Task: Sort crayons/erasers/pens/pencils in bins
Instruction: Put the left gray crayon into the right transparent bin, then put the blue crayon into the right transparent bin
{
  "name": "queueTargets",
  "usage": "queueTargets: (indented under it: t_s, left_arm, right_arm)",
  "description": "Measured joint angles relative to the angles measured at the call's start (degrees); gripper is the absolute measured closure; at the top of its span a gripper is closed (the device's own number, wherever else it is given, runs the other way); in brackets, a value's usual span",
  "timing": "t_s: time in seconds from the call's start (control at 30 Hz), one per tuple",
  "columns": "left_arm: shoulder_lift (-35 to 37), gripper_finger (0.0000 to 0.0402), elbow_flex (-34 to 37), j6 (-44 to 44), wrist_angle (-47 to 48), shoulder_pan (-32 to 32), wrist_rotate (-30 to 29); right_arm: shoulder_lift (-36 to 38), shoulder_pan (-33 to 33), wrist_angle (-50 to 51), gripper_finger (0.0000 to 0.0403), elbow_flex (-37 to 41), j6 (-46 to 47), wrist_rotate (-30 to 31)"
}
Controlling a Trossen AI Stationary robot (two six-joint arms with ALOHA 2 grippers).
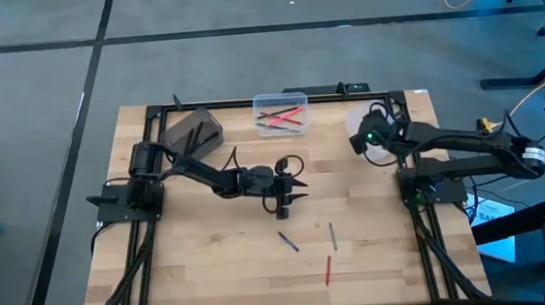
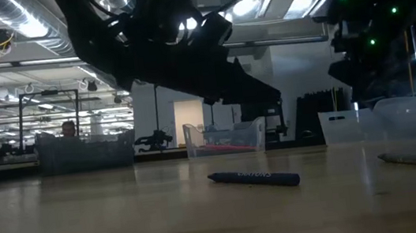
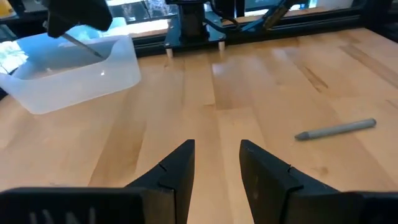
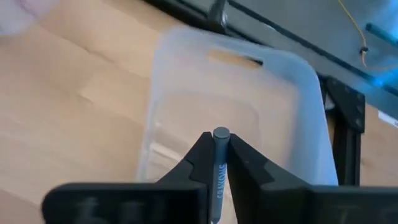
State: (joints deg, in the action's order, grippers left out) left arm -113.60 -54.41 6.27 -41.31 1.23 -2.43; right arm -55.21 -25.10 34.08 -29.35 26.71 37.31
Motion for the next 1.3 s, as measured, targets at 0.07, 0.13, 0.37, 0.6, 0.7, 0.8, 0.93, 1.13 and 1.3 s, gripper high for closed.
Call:
queueTargets:
  t_s: [0.07,0.13,0.37,0.6,0.7,0.8,0.93,1.13,1.3]
  left_arm:
    - [0.2,0.0282,0.0,0.4,0.9,0.4,0.0]
    - [0.2,0.0282,0.0,1.1,1.4,0.8,0.0]
    - [0.2,0.0282,0.0,3.3,1.9,2.3,0.2]
    - [0.3,0.0282,0.0,4.8,2.5,2.5,0.2]
    - [0.3,0.0282,0.0,4.8,3.2,2.6,0.6]
    - [0.3,0.0282,0.0,4.8,4.1,2.6,3.1]
    - [0.3,0.0282,0.0,4.8,6.3,2.9,5.1]
    - [0.3,0.0259,0.0,4.9,6.8,4.6,6.7]
    - [0.3,0.0236,0.0,6.3,7.0,5.9,6.7]
  right_arm:
    - [-0.5,-0.7,-0.2,0.0365,0.9,0.0,0.0]
    - [-0.8,-1.3,-1.4,0.0363,1.6,-0.5,-0.3]
    - [-0.7,-2.1,-4.1,0.0358,2.1,-3.0,-3.1]
    - [-0.7,-2.2,-4.1,0.0333,2.1,-3.2,-2.3]
    - [-0.7,-2.2,-4.2,0.0311,2.1,-4.4,-0.5]
    - [-0.1,-1.9,-5.1,0.0283,2.1,-5.9,0.2]
    - [1.5,0.1,-8.3,0.0247,2.1,-9.1,0.1]
    - [5.5,5.4,-15.4,0.0227,2.1,-14.0,-1.6]
    - [9.3,10.4,-20.8,0.0235,2.1,-17.5,-4.3]
